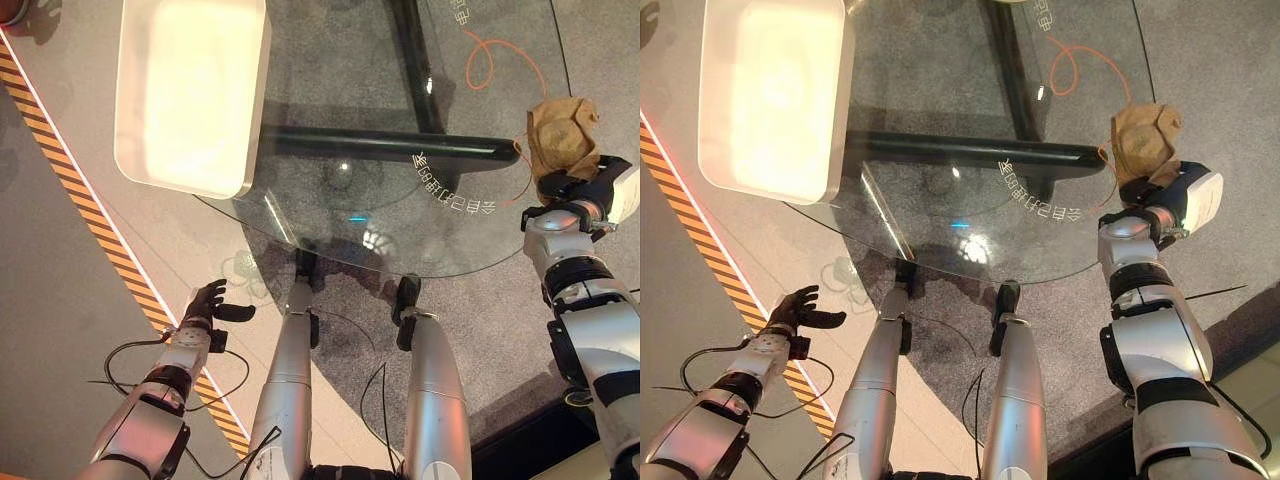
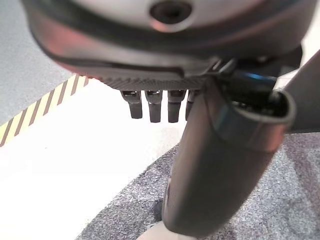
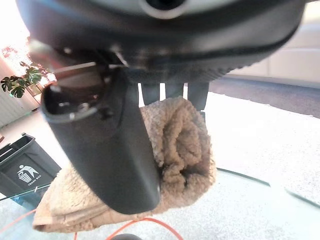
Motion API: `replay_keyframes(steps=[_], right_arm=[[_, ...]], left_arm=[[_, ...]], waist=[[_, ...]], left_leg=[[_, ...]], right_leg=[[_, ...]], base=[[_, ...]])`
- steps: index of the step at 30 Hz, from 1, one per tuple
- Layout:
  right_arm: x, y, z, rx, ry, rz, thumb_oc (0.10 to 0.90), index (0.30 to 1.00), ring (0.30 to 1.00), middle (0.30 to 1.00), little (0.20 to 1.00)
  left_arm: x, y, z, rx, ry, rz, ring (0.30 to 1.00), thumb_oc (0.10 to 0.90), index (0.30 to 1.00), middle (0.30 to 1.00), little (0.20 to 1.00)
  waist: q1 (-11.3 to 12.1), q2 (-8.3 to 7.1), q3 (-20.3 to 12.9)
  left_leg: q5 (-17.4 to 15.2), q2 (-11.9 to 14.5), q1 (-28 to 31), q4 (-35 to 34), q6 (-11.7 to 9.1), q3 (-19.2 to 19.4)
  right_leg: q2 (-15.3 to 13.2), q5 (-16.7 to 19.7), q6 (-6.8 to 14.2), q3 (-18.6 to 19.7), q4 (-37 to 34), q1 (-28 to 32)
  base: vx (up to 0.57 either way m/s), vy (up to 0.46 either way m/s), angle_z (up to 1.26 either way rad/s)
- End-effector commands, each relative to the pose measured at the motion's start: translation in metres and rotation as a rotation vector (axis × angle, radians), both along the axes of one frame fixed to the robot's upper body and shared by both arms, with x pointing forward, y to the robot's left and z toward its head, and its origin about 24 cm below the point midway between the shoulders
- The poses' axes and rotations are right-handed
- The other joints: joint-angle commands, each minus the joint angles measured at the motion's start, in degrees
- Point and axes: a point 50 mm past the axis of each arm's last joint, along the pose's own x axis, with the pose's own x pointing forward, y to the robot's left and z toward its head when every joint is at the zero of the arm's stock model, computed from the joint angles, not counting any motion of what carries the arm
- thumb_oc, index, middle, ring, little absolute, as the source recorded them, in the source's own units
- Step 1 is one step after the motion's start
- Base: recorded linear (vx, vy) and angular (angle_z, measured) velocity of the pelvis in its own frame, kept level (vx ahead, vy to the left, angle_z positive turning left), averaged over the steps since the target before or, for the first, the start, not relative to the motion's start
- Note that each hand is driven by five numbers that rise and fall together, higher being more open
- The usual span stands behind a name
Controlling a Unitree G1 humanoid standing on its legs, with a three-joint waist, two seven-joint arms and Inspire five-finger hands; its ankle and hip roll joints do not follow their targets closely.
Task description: Wipe the table with a cloth and put it in the basket.
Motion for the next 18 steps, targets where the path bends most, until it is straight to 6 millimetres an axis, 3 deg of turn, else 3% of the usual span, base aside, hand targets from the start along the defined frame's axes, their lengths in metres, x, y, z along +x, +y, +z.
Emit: replay_keyframes(steps=[1,8,16,18], right_arm=[[-0.034,-0.059,0.02,-0.096,-0.037,-0.223,0.1,0.3,0.3,0.3,0.2],[-0.016,-0.034,0.045,-0.221,-0.099,-0.085,0.1,0.3,0.3,0.3,0.2],[0.008,0.03,0.087,-0.444,-0.195,0.129,0.1,0.3,0.3,0.3,0.2],[0.014,0.054,0.099,-0.546,-0.198,0.212,0.1,0.3,0.3,0.3,0.2]], left_arm=[[-0.012,0.021,-0.006,0.001,0.05,0.104,0.9,0.8,0.9,0.9,0.9],[-0.009,0.021,-0.004,0.003,0.053,0.099,0.9,0.8,0.9,0.9,0.9],[-0.008,0.013,-0.006,0.0,0.043,0.088,0.9,0.8,0.9,0.9,0.9],[-0.007,0.009,-0.007,0.0,0.039,0.078,0.9,0.8,0.9,0.9,0.9]], waist=[[0.18,1.33,-1.18],[0.26,1.53,-1.18],[0.44,1.74,-1.18],[0.72,1.85,-1.18]], left_leg=[[-9.86,-3.9,2.22,5.97,5.19,4.86],[-9.79,-3.94,2.06,6.07,4.97,4.66],[-9.48,-4.28,2.18,5.51,4.75,4.63],[-9.29,-4.48,2.33,5.29,4.67,4.63]], right_leg=[[5.07,8.41,-1.82,-2.54,-11.74,1.11],[4.95,8.28,-1.85,-2.64,-11.65,0.98],[4.93,8.09,-2.07,-2.8,-12.01,1.07],[4.81,7.96,-2.23,-2.96,-12.21,1.3]], base=[[0.0,0.0,0.0],[0.0,0.0,0.0],[-0.01,0.008,-0.04],[-0.01,0.017,-0.05]])
